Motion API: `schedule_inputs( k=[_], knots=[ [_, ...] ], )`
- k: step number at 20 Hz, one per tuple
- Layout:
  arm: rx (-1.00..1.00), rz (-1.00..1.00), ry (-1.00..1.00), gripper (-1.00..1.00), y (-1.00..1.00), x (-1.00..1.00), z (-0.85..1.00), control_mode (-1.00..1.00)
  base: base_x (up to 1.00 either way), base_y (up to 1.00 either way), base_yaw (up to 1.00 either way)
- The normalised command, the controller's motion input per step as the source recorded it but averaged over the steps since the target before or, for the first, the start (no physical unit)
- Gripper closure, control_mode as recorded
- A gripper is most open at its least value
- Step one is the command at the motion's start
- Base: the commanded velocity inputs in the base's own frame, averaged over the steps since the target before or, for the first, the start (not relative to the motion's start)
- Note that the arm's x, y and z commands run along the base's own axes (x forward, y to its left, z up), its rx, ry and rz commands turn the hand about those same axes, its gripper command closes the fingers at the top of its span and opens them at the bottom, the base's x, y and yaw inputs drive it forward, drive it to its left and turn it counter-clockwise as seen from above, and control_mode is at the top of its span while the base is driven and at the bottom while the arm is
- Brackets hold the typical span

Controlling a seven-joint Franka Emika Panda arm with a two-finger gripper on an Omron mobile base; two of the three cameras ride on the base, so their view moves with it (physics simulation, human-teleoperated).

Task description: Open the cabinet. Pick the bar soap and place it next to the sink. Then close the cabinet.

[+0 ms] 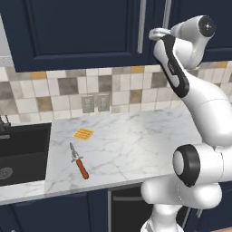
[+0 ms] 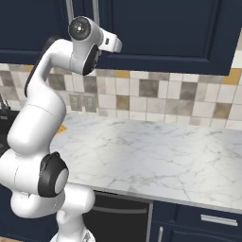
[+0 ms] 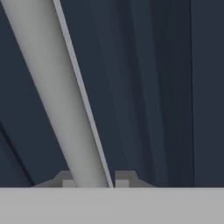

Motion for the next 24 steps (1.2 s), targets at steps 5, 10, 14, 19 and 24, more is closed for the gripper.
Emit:
schedule_inputs(
  k=[5, 10, 14, 19, 24],
  knots=[
    [0.00, 0.00, 0.00, 1.00, -0.49, 0.00, 0.00, -1.00, 0.00, 0.00, 0.00],
    [0.00, -0.01, 0.00, 1.00, -0.63, -0.29, 0.00, -1.00, 0.00, 0.00, 0.00],
    [0.00, -0.04, 0.00, 1.00, -0.84, -0.49, 0.00, -1.00, 0.00, 0.00, 0.00],
    [0.00, -0.06, 0.00, 1.00, -0.86, -0.54, 0.00, -1.00, 0.00, 0.00, 0.00],
    [0.00, -0.07, 0.00, 1.00, -0.91, -0.70, 0.00, -1.00, 0.00, 0.00, 0.00]
  ],
)
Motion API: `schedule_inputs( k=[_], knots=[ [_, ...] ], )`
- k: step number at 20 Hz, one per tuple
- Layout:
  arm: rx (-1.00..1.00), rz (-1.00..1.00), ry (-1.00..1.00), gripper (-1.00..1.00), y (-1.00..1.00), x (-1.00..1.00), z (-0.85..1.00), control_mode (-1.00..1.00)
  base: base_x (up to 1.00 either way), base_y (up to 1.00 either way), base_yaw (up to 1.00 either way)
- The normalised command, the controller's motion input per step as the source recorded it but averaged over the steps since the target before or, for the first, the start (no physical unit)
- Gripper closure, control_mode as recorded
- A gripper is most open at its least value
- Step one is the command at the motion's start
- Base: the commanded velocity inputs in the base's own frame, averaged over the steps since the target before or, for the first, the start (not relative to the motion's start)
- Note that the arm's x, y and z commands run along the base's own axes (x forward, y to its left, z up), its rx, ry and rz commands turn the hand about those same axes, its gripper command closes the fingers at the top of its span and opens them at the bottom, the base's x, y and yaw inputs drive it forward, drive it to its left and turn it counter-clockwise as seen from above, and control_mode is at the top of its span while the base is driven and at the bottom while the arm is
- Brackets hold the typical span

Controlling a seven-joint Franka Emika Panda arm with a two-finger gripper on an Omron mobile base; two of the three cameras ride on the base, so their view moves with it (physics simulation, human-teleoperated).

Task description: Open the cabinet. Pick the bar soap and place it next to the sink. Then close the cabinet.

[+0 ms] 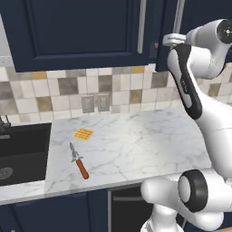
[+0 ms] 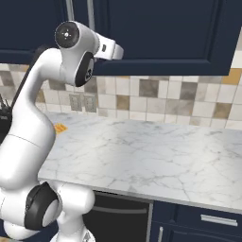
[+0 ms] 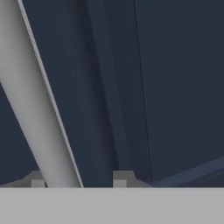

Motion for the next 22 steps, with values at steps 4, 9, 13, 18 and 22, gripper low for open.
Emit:
schedule_inputs(
  k=[4, 9, 13, 18, 22],
  knots=[
    [0.00, -0.07, 0.00, 1.00, -0.94, -0.87, -0.01, -1.00, 0.00, 0.00, 0.00],
    [0.00, -0.06, 0.00, 1.00, -0.97, -0.92, -0.08, -1.00, 0.00, 0.00, 0.00],
    [0.00, -0.05, 0.00, 1.00, -1.00, -0.95, -0.15, -1.00, 0.00, 0.00, 0.00],
    [0.00, -0.02, 0.00, 1.00, -1.00, -0.63, -0.17, -1.00, 0.00, 0.00, 0.00],
    [0.00, -0.01, 0.00, 1.00, -1.00, -0.50, -0.24, -1.00, 0.00, 0.00, 0.00]
  ],
)
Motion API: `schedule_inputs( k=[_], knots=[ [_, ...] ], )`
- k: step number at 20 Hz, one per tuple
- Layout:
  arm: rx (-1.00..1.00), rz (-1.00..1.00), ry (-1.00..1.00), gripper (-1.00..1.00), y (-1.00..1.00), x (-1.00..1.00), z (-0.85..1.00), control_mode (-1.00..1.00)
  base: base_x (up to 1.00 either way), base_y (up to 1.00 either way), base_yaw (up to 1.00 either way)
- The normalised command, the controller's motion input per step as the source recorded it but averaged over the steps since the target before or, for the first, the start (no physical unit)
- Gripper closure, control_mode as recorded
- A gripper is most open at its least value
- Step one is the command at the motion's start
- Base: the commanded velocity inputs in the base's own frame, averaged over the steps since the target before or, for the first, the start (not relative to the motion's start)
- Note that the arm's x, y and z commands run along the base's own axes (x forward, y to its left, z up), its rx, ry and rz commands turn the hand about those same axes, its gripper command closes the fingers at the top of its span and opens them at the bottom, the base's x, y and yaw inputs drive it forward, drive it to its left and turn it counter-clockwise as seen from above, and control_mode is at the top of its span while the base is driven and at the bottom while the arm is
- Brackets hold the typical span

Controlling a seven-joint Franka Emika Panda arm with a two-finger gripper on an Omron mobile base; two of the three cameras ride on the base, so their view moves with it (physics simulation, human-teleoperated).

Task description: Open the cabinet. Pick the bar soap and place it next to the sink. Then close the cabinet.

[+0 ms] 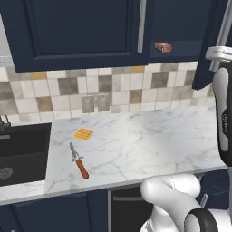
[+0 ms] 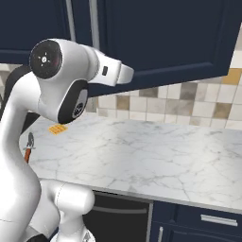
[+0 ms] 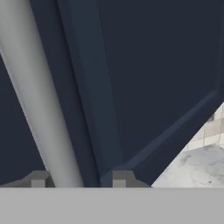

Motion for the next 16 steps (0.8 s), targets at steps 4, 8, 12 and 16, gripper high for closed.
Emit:
schedule_inputs(
  k=[4, 8, 12, 16],
  knots=[
    [0.00, -0.02, 0.00, 1.00, -1.00, -0.30, -0.29, -1.00, 0.00, 0.00, 0.00],
    [0.00, -0.03, 0.01, 1.00, -1.00, -0.20, -0.32, -1.00, 0.00, 0.00, 0.00],
    [0.00, -0.03, 0.03, 1.00, -0.93, -0.13, -0.36, -1.00, 0.00, 0.00, 0.00],
    [0.00, -0.04, 0.06, 1.00, -0.90, -0.11, -0.40, -1.00, 0.00, 0.00, 0.00]
  ],
)
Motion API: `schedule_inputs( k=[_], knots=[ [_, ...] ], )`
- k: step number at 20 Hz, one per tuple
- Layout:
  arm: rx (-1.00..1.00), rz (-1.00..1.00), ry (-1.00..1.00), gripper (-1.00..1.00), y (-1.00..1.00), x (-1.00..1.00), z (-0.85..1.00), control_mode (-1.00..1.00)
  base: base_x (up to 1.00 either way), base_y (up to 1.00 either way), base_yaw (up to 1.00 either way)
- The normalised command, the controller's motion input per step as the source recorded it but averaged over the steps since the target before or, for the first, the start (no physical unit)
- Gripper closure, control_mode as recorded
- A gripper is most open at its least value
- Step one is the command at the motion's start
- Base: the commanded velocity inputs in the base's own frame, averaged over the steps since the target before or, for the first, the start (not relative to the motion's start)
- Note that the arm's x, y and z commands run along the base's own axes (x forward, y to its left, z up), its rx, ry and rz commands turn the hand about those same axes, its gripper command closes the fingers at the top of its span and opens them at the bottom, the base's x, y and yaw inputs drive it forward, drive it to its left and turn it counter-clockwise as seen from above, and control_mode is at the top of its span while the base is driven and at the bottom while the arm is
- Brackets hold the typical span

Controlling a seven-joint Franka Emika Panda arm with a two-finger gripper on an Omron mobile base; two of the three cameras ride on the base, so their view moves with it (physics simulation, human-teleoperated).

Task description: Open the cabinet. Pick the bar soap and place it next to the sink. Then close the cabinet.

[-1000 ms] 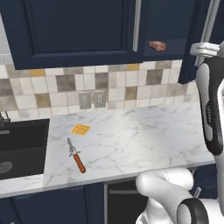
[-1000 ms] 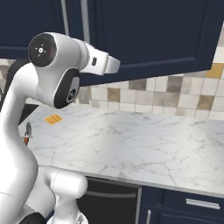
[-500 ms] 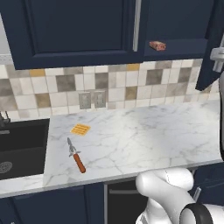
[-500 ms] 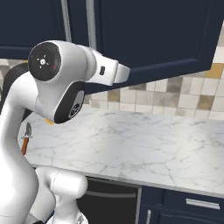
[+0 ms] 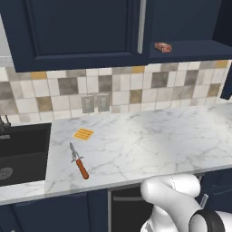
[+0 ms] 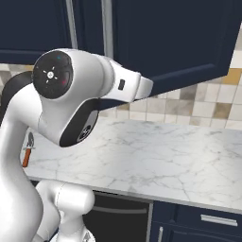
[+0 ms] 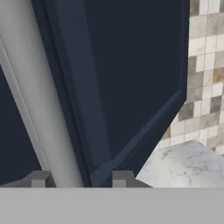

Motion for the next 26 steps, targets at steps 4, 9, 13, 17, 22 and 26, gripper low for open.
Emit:
schedule_inputs(
  k=[4, 9, 13, 17, 22, 26],
  knots=[
    [0.00, -0.05, 0.11, 1.00, -0.79, -0.04, -0.35, -1.00, 0.00, 0.00, 0.00],
    [0.00, -0.03, 0.02, -1.00, -0.09, -0.02, 0.00, -1.00, 0.00, 0.00, 0.00],
    [0.00, 0.02, 0.00, -1.00, 0.01, -0.31, 0.00, -1.00, 0.00, 0.00, 0.00],
    [0.00, 0.04, -0.07, -1.00, 0.18, -0.63, 0.05, -1.00, 0.00, 0.00, 0.00],
    [0.00, 0.05, -0.11, -1.00, 0.40, -0.76, 0.19, -1.00, 0.00, 0.00, 0.00],
    [-0.14, 0.03, -0.03, -1.00, 0.73, -0.36, 0.17, -1.00, 0.00, 0.00, 0.00]
  ],
)
